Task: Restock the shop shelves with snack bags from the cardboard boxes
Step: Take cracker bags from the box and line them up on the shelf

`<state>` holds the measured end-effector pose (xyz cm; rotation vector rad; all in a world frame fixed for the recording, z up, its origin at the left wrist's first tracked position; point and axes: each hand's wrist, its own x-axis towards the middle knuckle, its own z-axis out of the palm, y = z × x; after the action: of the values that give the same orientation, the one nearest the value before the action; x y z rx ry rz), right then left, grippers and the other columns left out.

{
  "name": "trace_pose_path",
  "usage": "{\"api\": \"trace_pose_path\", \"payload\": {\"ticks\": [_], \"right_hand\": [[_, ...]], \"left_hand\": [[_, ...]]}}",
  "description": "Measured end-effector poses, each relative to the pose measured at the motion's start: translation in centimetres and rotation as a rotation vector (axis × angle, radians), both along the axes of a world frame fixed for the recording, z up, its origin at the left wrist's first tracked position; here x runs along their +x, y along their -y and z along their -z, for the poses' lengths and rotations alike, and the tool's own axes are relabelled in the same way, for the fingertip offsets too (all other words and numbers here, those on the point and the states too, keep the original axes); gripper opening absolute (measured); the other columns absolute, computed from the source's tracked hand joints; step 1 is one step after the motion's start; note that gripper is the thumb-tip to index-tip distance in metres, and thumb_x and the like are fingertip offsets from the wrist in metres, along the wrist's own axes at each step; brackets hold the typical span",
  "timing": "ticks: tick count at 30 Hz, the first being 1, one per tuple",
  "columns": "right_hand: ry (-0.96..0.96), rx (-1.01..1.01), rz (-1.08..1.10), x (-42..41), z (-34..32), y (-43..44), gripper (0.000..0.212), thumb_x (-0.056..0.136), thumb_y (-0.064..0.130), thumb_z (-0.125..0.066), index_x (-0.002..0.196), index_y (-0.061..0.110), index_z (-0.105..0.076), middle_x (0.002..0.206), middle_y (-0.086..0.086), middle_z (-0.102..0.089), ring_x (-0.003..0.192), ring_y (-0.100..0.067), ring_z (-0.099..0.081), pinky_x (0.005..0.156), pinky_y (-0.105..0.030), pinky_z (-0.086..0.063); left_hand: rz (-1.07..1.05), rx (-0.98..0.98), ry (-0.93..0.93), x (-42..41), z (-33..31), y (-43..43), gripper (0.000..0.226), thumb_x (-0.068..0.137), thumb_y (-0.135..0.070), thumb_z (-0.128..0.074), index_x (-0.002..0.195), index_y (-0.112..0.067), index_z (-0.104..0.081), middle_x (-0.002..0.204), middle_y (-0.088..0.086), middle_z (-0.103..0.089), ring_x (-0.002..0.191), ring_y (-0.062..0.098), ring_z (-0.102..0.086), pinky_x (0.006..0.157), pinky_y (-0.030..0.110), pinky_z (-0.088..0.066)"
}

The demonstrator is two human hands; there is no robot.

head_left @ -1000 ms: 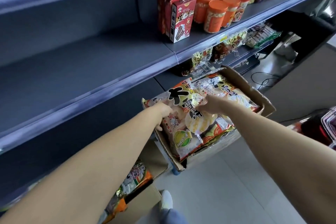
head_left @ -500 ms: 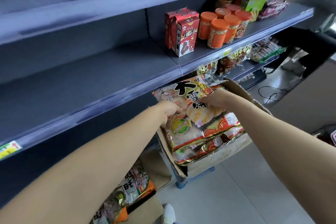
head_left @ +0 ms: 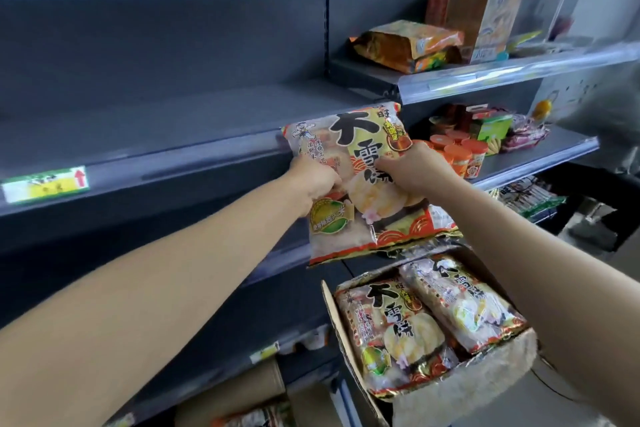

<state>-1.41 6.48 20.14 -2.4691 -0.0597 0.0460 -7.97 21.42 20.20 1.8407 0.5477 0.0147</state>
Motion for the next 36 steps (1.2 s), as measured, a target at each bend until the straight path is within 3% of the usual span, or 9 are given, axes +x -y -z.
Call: {"api": "trace_pose_path", "payload": {"ticks": [3,6,8,15,18,21,24,29,36], "right_hand": [[0.081,0.002,-0.05,-0.7,-3.5,-3.6,0.086,0.08,0.062,-0.054,0.14,0.005,-0.032,0.133,-0.018,-0.047,0.116,-0.035,-0.051,0.087,-0.039,-0.046],[0.117,0.117,-0.121,-1.5,-6.2,-8.2,0.084,0.078,0.063,-0.056,0.138,0.008,-0.034,0.13,-0.015,-0.051,0.113,-0.033,-0.055,0.09,-0.041,-0.051],[0.126,0.194,-0.179,-2.2,-7.6,-12.0,0.081,0.079,0.061,-0.058,0.138,0.01,-0.033,0.13,-0.013,-0.051,0.112,-0.031,-0.055,0.09,-0.04,-0.051],[0.146,0.38,-0.427,-5.7,-11.7,-28.1,0.079,0.078,0.061,-0.059,0.136,0.014,-0.034,0.13,-0.011,-0.052,0.109,-0.03,-0.059,0.091,-0.045,-0.053],[0.154,0.452,-0.471,-7.1,-13.0,-35.0,0.078,0.08,0.056,-0.06,0.138,0.013,-0.032,0.134,-0.012,-0.048,0.115,-0.032,-0.056,0.095,-0.046,-0.051],[0.17,0.491,-0.47,-7.8,-13.7,-41.2,0.078,0.079,0.054,-0.062,0.139,0.014,-0.031,0.136,-0.012,-0.045,0.12,-0.034,-0.051,0.099,-0.048,-0.048],[0.208,0.468,-0.449,-7.6,-13.8,-46.2,0.079,0.08,0.05,-0.062,0.141,0.014,-0.028,0.139,-0.013,-0.04,0.127,-0.036,-0.043,0.104,-0.051,-0.041],[0.269,0.365,-0.366,-6.0,-12.6,-51.6,0.077,0.083,0.047,-0.061,0.144,0.018,-0.024,0.144,-0.008,-0.038,0.134,-0.033,-0.033,0.109,-0.051,-0.03],[0.125,0.416,-0.363,-3.9,-8.9,-56.3,0.079,0.083,0.038,-0.065,0.145,0.016,-0.022,0.142,-0.01,-0.04,0.13,-0.038,-0.039,0.108,-0.05,-0.036]], "left_hand": [[-0.088,0.003,0.112,-1.3,-3.1,-3.4,0.022,0.084,-0.007,-0.065,0.105,-0.008,-0.061,0.093,0.007,-0.064,0.079,0.02,-0.061,0.058,0.024,-0.049],[-0.194,0.068,0.195,-2.6,-5.5,-8.1,0.062,0.059,-0.021,-0.074,0.118,-0.011,-0.058,0.107,0.007,-0.067,0.092,0.025,-0.066,0.079,0.039,-0.057],[-0.275,0.108,0.247,-3.5,-6.8,-11.9,0.08,0.047,-0.027,-0.073,0.124,-0.013,-0.055,0.113,0.009,-0.065,0.095,0.028,-0.066,0.081,0.042,-0.057],[-0.522,0.221,0.371,-9.8,-11.6,-26.1,0.082,0.053,-0.019,-0.078,0.128,-0.011,-0.045,0.117,0.01,-0.061,0.103,0.028,-0.063,0.085,0.043,-0.056],[-0.582,0.233,0.415,-11.9,-13.2,-32.2,0.079,0.067,-0.008,-0.079,0.133,-0.011,-0.036,0.123,0.009,-0.057,0.11,0.026,-0.059,0.09,0.04,-0.053],[-0.571,0.241,0.413,-12.9,-14.1,-38.1,0.105,0.062,-0.004,-0.083,0.147,-0.015,-0.023,0.138,0.009,-0.05,0.123,0.029,-0.052,0.1,0.046,-0.047],[-0.524,0.213,0.423,-13.1,-14.2,-43.5,0.096,0.067,0.007,-0.073,0.143,-0.026,-0.025,0.128,0.009,-0.055,0.118,0.03,-0.054,0.096,0.049,-0.049],[-0.451,0.258,0.388,-11.6,-13.5,-49.8,0.073,0.084,0.013,-0.055,0.138,-0.026,-0.028,0.121,0.005,-0.053,0.108,0.025,-0.055,0.077,0.037,-0.052],[-0.422,0.232,0.317,-8.6,-11.0,-55.9,0.068,0.086,0.001,-0.064,0.137,-0.03,-0.032,0.128,0.008,-0.054,0.109,0.029,-0.06,0.061,0.029,-0.053]]}}
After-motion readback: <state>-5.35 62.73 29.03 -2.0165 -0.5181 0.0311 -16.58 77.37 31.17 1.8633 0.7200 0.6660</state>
